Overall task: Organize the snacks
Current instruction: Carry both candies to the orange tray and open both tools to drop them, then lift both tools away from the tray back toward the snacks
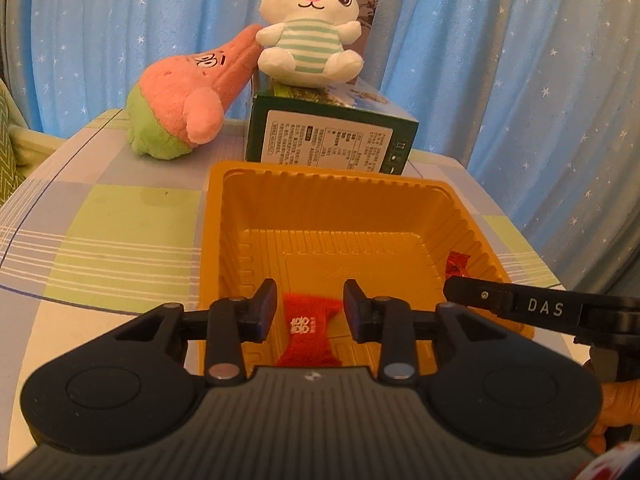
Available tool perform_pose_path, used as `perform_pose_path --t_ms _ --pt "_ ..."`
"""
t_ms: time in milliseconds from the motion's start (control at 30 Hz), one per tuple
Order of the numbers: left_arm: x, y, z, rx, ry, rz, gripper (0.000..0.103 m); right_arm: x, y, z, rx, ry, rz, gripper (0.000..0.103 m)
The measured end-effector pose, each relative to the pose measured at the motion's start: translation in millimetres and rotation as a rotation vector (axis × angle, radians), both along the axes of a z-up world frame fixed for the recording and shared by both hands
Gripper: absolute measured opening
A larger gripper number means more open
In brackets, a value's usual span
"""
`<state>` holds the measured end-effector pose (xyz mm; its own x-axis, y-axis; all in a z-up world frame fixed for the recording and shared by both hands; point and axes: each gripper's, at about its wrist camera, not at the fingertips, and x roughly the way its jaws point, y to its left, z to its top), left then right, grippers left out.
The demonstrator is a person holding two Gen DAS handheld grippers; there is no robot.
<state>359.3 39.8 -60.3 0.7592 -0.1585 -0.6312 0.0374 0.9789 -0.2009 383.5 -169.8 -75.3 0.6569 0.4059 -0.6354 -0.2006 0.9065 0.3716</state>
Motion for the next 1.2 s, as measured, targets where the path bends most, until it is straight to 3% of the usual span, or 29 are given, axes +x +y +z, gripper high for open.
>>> perform_pose_path --t_ms 433,467,533,567,1200 --pt "-4.4 -1.6 4.1 0.01 -0.011 -0.002 0.036 -1.2 -2.0 3.0 0.052 -0.014 -0.006 0.022" --pt "-4.2 -1.1 3.8 0.01 -0.01 -0.001 0.038 -0.8 -2.8 2.7 0.055 -0.015 -0.012 0.025" --pt "-4.4 -0.3 3.0 0.008 -0.008 0.001 0.043 -0.9 -7.5 1.9 0.085 -0.019 -0.035 0.067" --pt "-4.5 0.0 2.8 0.007 -0.007 0.002 0.043 -1.1 -10.4 1.9 0.101 -0.021 -0.05 0.07" --pt "-10.4 -5.5 8.0 0.025 -0.029 -0.005 0.048 -10.1 -14.5 14.4 0.043 -0.077 -0.069 0.071"
